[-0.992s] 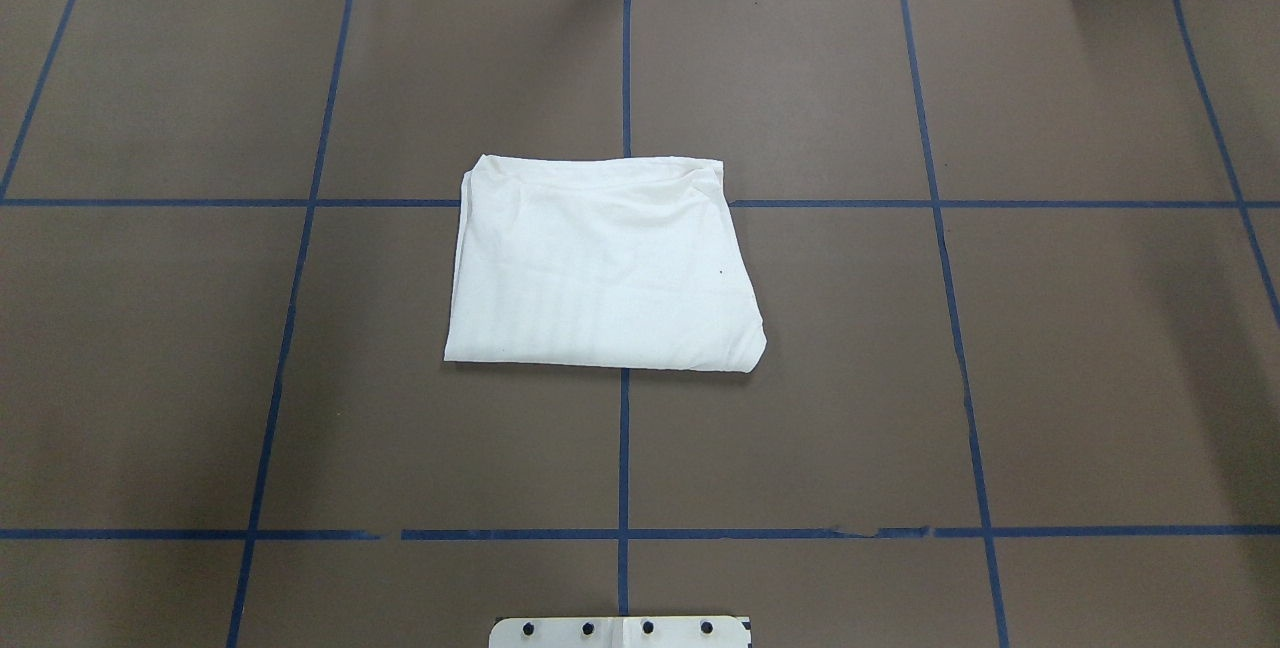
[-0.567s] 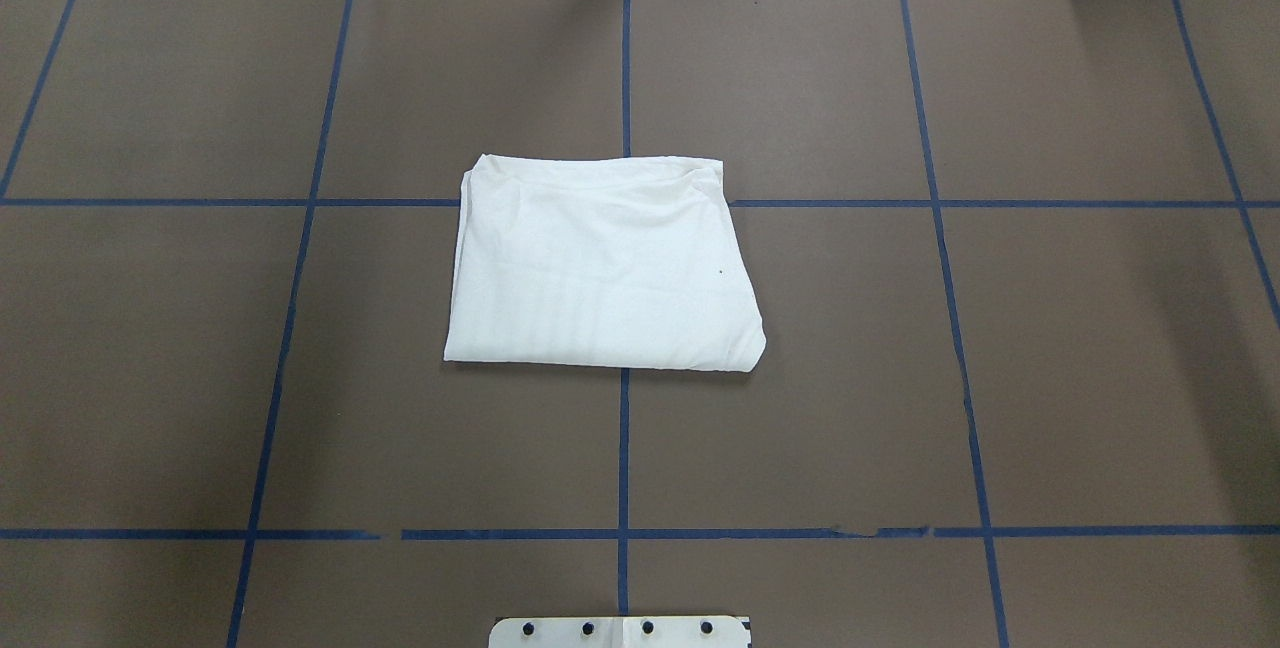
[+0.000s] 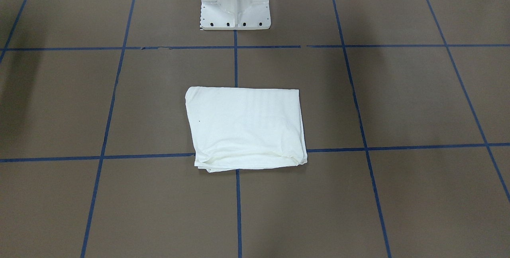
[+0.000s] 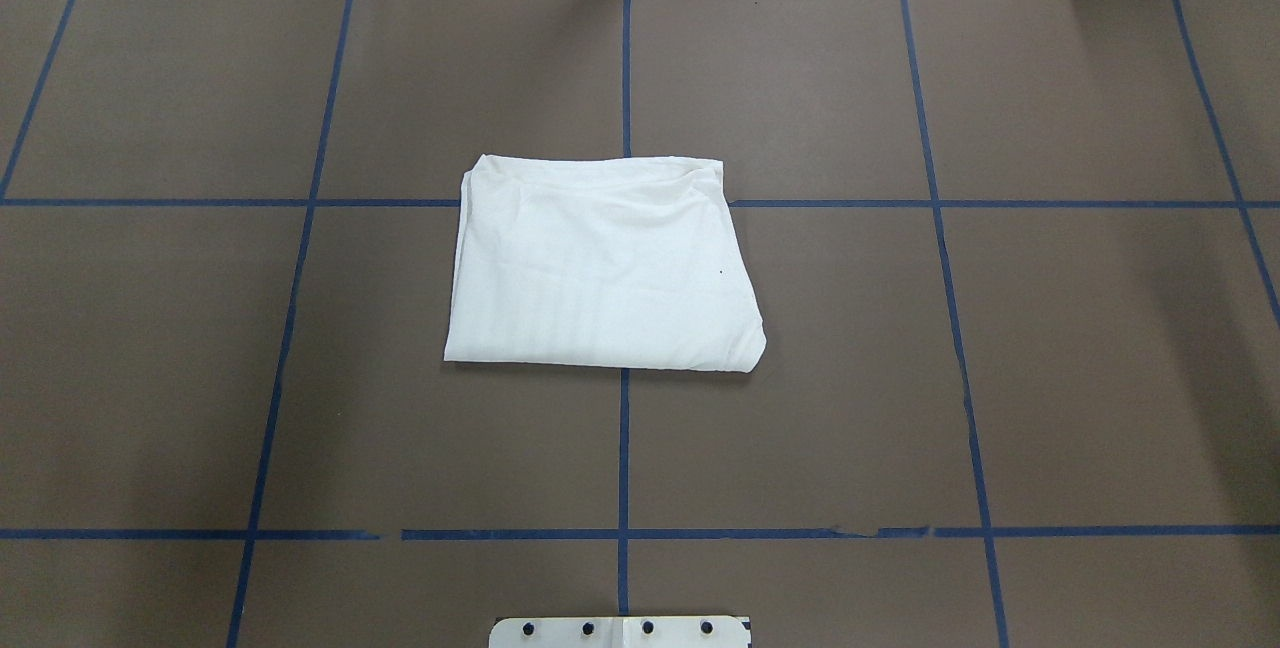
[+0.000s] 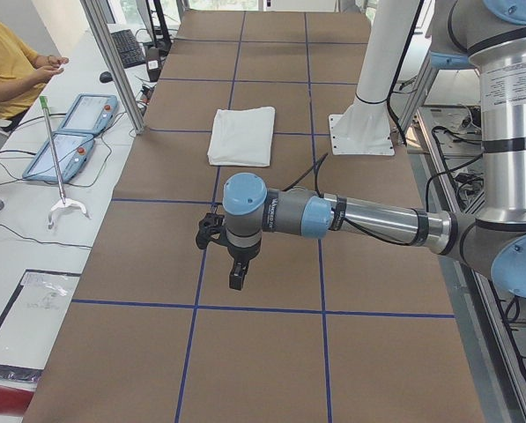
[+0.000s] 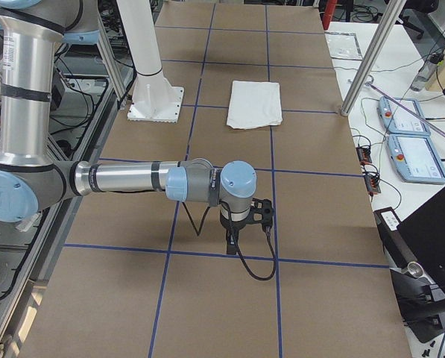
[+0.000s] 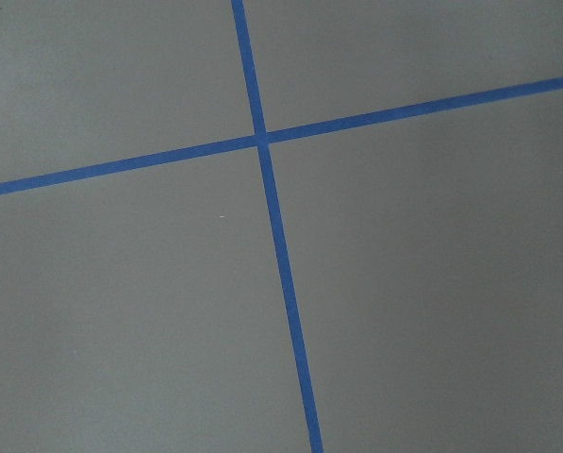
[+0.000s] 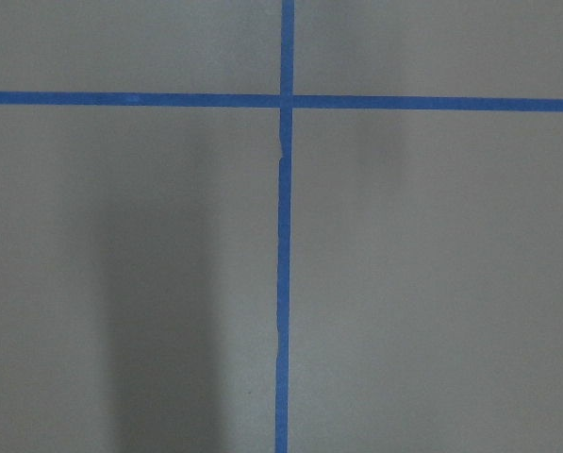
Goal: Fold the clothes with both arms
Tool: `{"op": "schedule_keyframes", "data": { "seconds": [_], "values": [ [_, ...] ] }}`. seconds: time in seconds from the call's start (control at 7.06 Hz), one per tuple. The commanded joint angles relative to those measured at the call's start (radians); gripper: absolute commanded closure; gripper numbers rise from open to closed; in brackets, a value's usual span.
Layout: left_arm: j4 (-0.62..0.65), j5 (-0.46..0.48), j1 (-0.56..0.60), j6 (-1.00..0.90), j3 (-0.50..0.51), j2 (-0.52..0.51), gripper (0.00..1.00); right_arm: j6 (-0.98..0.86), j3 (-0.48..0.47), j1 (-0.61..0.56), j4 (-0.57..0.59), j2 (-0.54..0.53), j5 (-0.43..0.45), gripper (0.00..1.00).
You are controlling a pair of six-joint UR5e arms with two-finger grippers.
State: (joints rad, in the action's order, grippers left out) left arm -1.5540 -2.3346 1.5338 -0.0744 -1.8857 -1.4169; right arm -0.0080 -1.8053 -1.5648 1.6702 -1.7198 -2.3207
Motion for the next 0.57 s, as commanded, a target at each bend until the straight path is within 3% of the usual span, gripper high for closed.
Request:
{"op": "schedule_keyframes", "data": {
  "seconds": [0.0,0.42],
  "values": [
    [0.0,0.001,0.0,0.001,-0.004,0.001,0.0,0.0,0.0,0.0,-0.001,0.003,0.0,0.0],
    [0.0,0.0,0.0,-0.001,-0.004,0.001,0.0,-0.001,0.0,-0.001,-0.001,0.002,-0.003,0.0]
  ]
}}
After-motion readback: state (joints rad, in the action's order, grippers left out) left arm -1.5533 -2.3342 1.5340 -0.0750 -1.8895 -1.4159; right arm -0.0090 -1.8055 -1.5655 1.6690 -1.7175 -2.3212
